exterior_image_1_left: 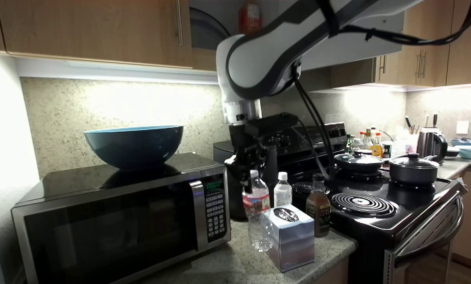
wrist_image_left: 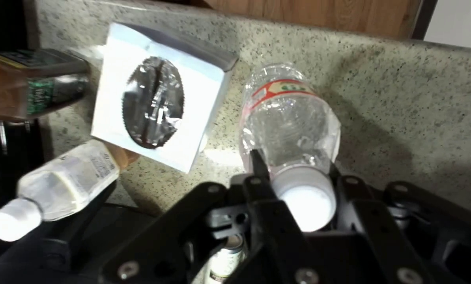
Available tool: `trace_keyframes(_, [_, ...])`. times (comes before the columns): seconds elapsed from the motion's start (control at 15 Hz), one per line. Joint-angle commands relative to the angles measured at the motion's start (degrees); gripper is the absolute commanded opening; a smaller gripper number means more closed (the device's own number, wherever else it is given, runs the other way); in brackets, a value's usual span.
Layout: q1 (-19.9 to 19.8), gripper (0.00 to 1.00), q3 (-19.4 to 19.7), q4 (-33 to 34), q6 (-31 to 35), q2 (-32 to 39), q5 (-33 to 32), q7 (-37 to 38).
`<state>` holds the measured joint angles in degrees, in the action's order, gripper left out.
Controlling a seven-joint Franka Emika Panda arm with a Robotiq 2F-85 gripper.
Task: Put the bottle in the top cabinet, then put it back on the counter
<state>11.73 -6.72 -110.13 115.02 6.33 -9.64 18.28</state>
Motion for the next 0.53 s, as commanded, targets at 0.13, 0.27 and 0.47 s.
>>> trace_keyframes(0.13, [-1.1,0.10,-1.1,-0.6,-12.6,-12.8,-3.2,2.8])
trace_keyframes(0.27, [-1.5,0.32,-1.4,0.7,-11.9,-11.1,-2.1,1.1])
trace_keyframes(0.47, [-1.9,0.32,-1.5,0.5,-13.3,-13.8,-2.1,1.1])
